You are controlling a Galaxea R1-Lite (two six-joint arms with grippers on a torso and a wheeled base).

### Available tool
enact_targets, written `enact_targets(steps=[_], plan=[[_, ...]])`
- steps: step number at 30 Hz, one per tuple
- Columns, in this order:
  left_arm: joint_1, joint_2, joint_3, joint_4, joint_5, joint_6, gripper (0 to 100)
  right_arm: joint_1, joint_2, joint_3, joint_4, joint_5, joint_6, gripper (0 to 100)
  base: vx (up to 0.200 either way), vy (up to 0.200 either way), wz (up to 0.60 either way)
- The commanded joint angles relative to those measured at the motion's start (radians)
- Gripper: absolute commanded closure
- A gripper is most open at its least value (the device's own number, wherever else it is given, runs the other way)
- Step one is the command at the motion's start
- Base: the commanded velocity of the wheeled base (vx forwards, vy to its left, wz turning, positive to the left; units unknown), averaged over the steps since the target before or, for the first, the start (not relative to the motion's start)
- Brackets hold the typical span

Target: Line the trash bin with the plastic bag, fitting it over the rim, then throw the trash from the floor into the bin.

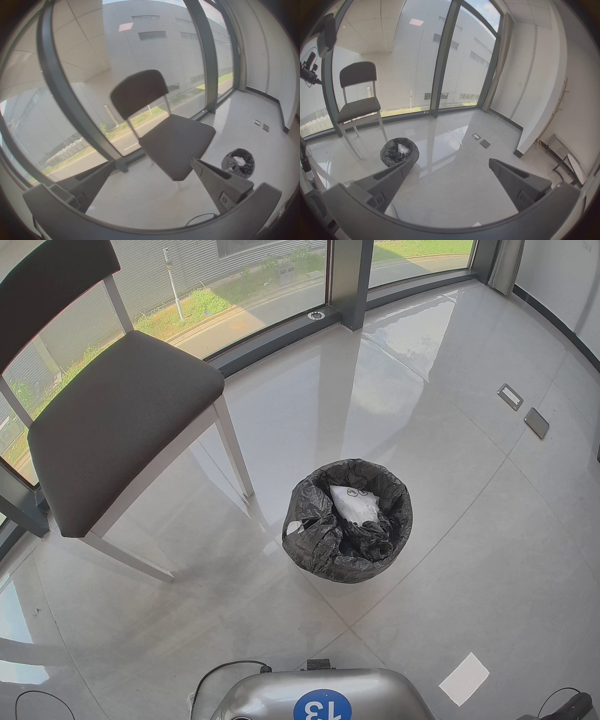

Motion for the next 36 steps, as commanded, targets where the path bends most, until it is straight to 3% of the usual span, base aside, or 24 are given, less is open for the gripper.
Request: enact_targets(steps=[1, 4, 7, 9, 15, 21, 27, 29, 33, 36], plan=[[0.167, -0.350, 0.061, 0.146, 0.027, 0.037, 0, 0.001, -0.249, 0.073, 0.066, -0.002, 0.050, 0, 0.000, 0.000, 0.00], [0.205, -0.433, 0.118, 0.152, 0.033, 0.040, 0, 0.001, -0.249, 0.090, 0.043, 0.001, 0.076, 0, 0.000, 0.000, 0.00], [0.326, -0.551, 0.163, 0.204, 0.028, 0.040, 0, 0.001, -0.249, 0.130, 0.001, 0.028, 0.096, 0, 0.000, 0.000, 0.00], [0.352, -0.605, 0.192, 0.224, 0.019, 0.036, 0, 0.001, -0.249, 0.158, -0.016, 0.038, 0.096, 0, 0.000, 0.000, 0.00], [0.291, -0.682, 0.284, 0.184, -0.078, 0.013, 0, 0.001, -0.249, 0.246, -0.131, 0.045, 0.094, 0, 0.000, 0.000, 0.00], [0.294, -0.689, 0.468, 0.040, -0.200, 0.014, 0, 0.001, -0.249, 0.329, -0.177, 0.058, 0.074, 0, 0.000, 0.000, 0.00], [0.296, -0.691, 0.851, -0.345, -0.352, 0.082, 0, 0.001, -0.249, 0.498, -0.316, -0.080, 0.070, 0, 0.000, 0.000, 0.00], [0.296, -0.692, 0.974, -0.453, -0.401, 0.086, 0, 0.001, -0.249, 0.558, -0.382, -0.079, 0.067, 0, 0.000, 0.000, 0.00], [0.296, -0.692, 1.155, -0.583, -0.520, 0.085, 0, 0.001, -0.249, 0.558, -0.371, -0.071, 0.056, 0, 0.000, 0.000, 0.00], [0.289, -0.675, 1.190, -0.607, -0.589, 0.042, 0, 0.001, -0.249, 0.558, -0.373, -0.057, -0.001, 0, 0.000, 0.000, 0.00]])
